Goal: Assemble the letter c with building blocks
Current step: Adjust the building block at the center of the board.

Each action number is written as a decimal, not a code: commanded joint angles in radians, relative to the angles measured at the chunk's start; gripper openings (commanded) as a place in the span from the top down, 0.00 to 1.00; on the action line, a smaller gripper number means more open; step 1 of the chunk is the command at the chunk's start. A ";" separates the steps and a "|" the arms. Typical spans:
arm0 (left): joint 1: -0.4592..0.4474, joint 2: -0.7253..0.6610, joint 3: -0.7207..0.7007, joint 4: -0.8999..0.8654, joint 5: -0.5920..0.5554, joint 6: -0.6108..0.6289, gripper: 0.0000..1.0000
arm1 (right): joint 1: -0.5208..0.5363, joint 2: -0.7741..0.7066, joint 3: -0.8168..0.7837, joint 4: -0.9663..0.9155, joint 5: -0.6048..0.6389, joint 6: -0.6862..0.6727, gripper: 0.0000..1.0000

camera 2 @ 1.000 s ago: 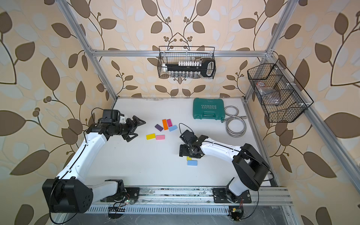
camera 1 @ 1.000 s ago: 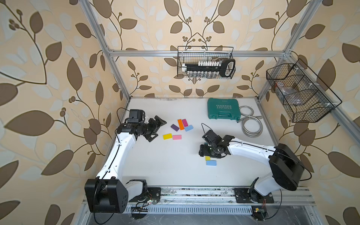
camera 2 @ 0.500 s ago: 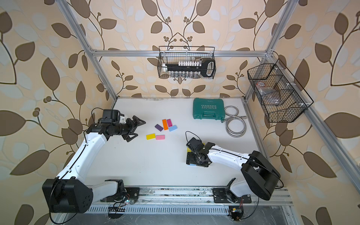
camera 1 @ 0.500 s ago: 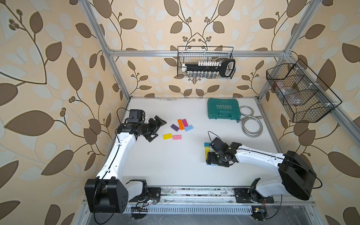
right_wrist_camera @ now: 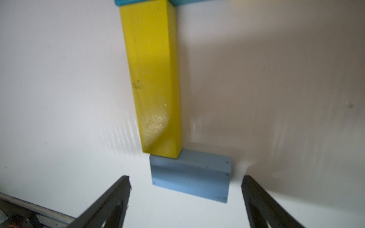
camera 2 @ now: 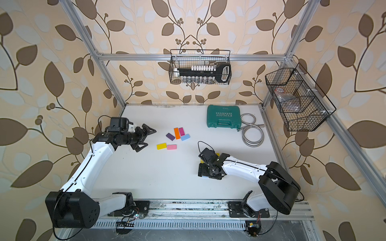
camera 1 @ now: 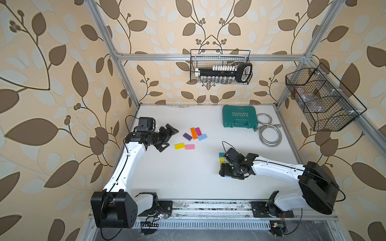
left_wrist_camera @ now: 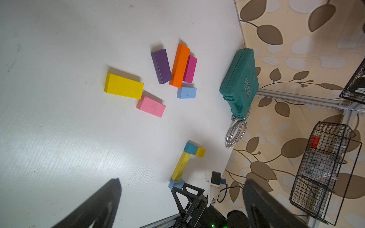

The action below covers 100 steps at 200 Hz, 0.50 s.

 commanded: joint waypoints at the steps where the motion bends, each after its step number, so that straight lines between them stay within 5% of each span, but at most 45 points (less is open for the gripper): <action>1: -0.012 -0.009 0.014 0.008 -0.005 -0.001 0.01 | 0.012 0.010 0.021 0.009 -0.011 0.018 0.13; 100: -0.012 -0.009 0.010 0.009 -0.004 0.000 0.01 | 0.019 0.032 0.034 0.017 -0.013 0.022 0.13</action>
